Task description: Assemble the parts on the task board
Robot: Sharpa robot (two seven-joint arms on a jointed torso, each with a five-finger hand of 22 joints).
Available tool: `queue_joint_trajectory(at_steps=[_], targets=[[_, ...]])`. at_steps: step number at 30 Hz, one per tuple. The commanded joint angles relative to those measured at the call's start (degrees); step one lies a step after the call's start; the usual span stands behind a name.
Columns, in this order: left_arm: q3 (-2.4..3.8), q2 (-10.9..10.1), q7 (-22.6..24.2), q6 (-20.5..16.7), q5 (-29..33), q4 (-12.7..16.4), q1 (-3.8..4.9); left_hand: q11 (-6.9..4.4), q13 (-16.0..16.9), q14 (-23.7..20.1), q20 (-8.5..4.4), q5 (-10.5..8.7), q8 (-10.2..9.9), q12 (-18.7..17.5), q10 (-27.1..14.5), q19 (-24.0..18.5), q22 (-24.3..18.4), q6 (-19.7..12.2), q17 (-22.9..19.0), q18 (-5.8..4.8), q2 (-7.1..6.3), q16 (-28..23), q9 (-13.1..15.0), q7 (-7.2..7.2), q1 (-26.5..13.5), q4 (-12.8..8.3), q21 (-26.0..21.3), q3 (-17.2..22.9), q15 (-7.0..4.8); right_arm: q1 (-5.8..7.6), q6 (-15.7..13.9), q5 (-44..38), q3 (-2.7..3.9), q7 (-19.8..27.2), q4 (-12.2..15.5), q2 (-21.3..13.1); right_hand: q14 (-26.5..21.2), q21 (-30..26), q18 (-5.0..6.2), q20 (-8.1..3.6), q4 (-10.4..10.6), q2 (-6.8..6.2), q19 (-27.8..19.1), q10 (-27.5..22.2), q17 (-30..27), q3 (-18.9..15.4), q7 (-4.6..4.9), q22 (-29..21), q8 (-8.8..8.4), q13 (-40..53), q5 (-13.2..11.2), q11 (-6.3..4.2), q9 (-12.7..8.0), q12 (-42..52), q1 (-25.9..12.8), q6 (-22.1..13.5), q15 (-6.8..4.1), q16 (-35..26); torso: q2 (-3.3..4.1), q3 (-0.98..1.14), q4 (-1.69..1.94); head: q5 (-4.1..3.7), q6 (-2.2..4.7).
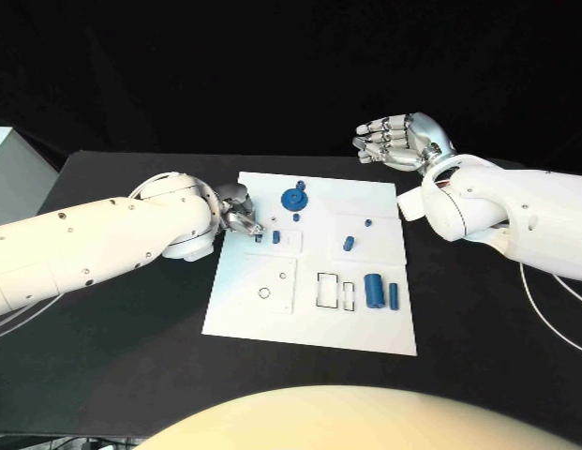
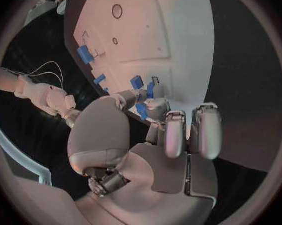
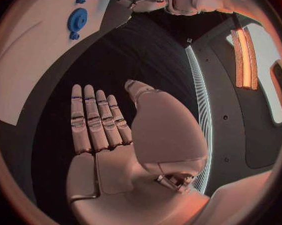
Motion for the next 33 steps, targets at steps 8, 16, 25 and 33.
queue_joint_trajectory(at_steps=[8,16,25,33], targets=[[0.03,0.07,0.52,-0.05,-0.57,-0.04,-0.05,0.05,-0.01,5.95,-0.1,0.05,0.19,0.34,0.3,0.48,4.5,0.76,15.1,-0.92,0.88,0.19,0.03,-0.91,0.05,-7.96,0.26,7.97,-0.39,-0.04,0.87,-0.15,0.01,0.47,0.04,-0.04,0.53,-0.07,0.71,-0.05,0.11,0.16,-0.43,0.47,-0.05,-0.23,4.26,-0.05,-0.36,-0.06,0.2,0.12,-0.08,-0.37,-0.56,0.33,0.01,-0.4,-0.09,0.04,0.03,0.01,0.0],[0.02,0.06,0.34,0.16,-0.43,-0.23,-0.53,0.05,-0.01,5.95,-0.1,0.05,0.19,0.34,0.3,0.48,4.5,0.76,15.1,-0.92,0.88,0.19,0.03,-0.91,0.05,-7.96,0.26,7.97,-0.39,-0.05,0.87,-0.15,0.01,0.46,0.04,-0.07,0.53,-0.07,0.71,-0.05,0.11,0.16,-0.43,0.47,-0.05,-0.23,4.26,-0.05,-0.36,-0.06,0.2,0.12,-0.08,-0.37,-0.56,0.33,0.01,-0.4,-0.07,-0.03,0.08,-0.04,0.0],[0.02,0.0,0.35,0.39,-0.36,-0.2,-0.93,0.05,-0.01,5.95,-0.1,0.05,0.19,0.34,0.3,0.48,4.5,0.76,15.1,-0.92,0.88,0.19,0.03,-0.91,0.05,-7.96,0.26,7.97,-0.39,-0.06,0.89,-0.15,0.01,0.46,0.04,-0.11,0.53,-0.07,0.71,-0.05,0.11,0.16,-0.43,0.47,-0.05,-0.23,4.26,-0.05,-0.36,-0.06,0.2,0.12,-0.08,-0.37,-0.56,0.33,0.01,-0.4,-0.05,0.0,0.04,-0.02,0.0],[0.02,0.16,0.43,0.58,-0.27,-0.31,-1.21,0.03,0.01,5.95,-0.12,-0.13,0.19,0.33,0.32,0.48,4.49,0.74,15.1,-0.91,0.94,0.19,-0.02,-0.93,-0.04,-7.96,0.26,7.93,-0.41,-0.07,0.93,-0.15,0.01,0.46,0.03,-0.12,0.53,-0.07,0.71,-0.05,0.11,0.16,-0.43,0.47,-0.05,-0.23,4.26,-0.05,-0.36,-0.06,0.2,0.12,-0.08,-0.37,-0.56,0.33,0.01,-0.4,-0.05,0.01,0.04,-0.04,0.0]])
